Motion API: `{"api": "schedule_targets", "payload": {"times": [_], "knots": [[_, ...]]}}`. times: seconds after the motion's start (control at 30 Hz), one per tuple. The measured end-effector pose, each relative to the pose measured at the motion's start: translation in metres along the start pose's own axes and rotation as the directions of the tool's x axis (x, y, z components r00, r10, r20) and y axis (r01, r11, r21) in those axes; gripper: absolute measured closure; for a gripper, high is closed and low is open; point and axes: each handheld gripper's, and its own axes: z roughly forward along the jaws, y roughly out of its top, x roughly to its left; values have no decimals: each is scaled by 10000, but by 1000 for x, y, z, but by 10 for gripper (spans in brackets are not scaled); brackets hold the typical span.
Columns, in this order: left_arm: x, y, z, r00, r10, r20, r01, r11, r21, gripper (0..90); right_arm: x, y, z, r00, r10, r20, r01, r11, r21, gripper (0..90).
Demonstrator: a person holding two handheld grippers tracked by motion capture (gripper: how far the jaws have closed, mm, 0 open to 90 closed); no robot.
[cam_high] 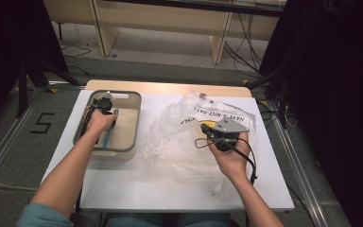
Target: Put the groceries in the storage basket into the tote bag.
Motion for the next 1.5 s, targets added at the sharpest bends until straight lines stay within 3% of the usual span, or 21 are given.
{"api": "schedule_targets", "payload": {"times": [0.37,0.6,0.83,1.17,1.23,1.27,1.3,1.33,1.37,1.43,1.5], "knots": [[-3,0,-1,9993,281,-245,-280,9996,70,791,0,0,0,10000,20,3,-20,10000,11,900],[-6,-1,-2,9940,966,-515,-955,9952,228,798,0,0,0,10000,8,-10,-8,10000,11,900],[-6,-1,-2,9948,867,-533,-860,9962,138,801,0,0,1,10000,-12,-7,12,10000,-6,900],[-4,-1,-5,9981,568,-238,-572,9982,-170,809,0,0,1,10000,38,13,-38,10000,28,900],[-4,0,-7,9980,593,-221,-598,9979,-237,828,0,0,1,10000,17,18,-18,10000,59,900],[-4,2,-13,9967,732,-341,-749,9958,-523,896,0,0,1,10000,-7,20,7,10000,58,900],[-4,2,-13,9967,732,-341,-749,9958,-523,897,0,0,1,10000,-7,20,7,10000,58,900],[-4,0,-9,9961,881,39,-881,9961,36,896,0,0,1,10000,-19,9,19,10000,51,900],[-3,-1,-5,9967,808,83,-809,9967,94,895,0,0,1,10000,-19,2,19,10000,49,900],[-1,-3,-1,9883,1268,-851,-1271,9919,22,891,0,0,1,10000,-14,-4,14,10000,54,900],[0,-3,-1,9902,1181,-748,-1192,9928,-107,862,0,0,1,10000,-27,-7,27,10000,44,900]]}}
